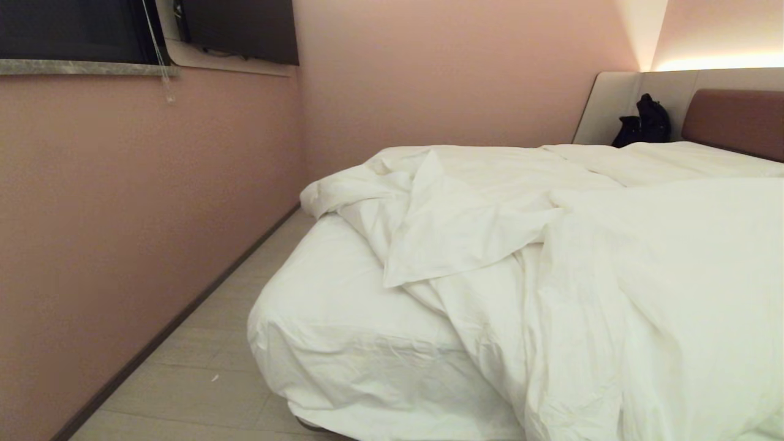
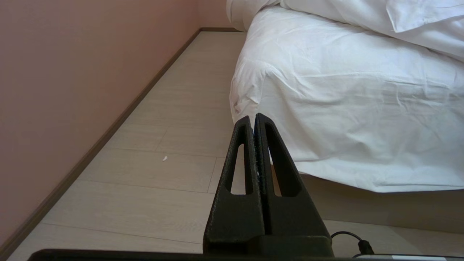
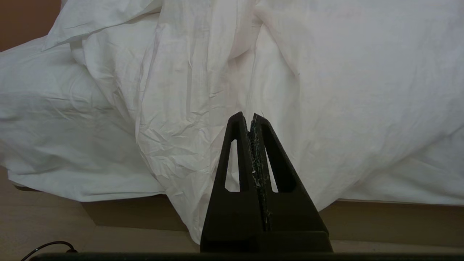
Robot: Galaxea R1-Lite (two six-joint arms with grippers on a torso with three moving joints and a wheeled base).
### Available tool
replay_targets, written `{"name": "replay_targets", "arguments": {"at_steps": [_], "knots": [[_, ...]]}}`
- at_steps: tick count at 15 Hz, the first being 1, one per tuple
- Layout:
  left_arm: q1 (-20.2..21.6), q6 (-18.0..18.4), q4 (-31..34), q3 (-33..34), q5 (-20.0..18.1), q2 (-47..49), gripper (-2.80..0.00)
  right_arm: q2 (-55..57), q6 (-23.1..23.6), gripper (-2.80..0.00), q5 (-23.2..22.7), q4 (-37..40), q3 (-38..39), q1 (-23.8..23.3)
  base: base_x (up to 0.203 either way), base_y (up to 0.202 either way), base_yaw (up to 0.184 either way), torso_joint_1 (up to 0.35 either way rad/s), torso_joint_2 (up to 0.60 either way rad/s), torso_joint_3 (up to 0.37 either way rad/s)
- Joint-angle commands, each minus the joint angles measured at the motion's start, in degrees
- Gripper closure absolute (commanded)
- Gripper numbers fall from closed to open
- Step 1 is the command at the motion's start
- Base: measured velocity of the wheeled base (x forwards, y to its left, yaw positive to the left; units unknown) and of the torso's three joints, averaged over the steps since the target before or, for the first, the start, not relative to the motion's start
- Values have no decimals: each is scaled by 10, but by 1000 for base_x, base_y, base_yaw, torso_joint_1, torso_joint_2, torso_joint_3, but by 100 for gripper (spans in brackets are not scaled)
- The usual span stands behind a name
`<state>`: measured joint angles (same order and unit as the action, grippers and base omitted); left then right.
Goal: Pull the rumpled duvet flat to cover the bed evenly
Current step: Hold the folded corner of the quilt
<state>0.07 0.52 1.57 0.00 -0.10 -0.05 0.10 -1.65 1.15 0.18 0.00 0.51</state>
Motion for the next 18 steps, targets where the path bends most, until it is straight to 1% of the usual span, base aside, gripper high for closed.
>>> {"name": "replay_targets", "arguments": {"at_steps": [1,15,18], "knots": [[0,0,0,0,0,0,0,0,0,0,0,0,0,0,0,0,0,0,0,0],[0,-1,0,0,0,0,0,0,0,0,0,0,0,0,0,0,0,0,0,0],[0,4,0,0,-1,0,0,0,0,0,1,0,0,0,0,0,0,0,0,0]]}}
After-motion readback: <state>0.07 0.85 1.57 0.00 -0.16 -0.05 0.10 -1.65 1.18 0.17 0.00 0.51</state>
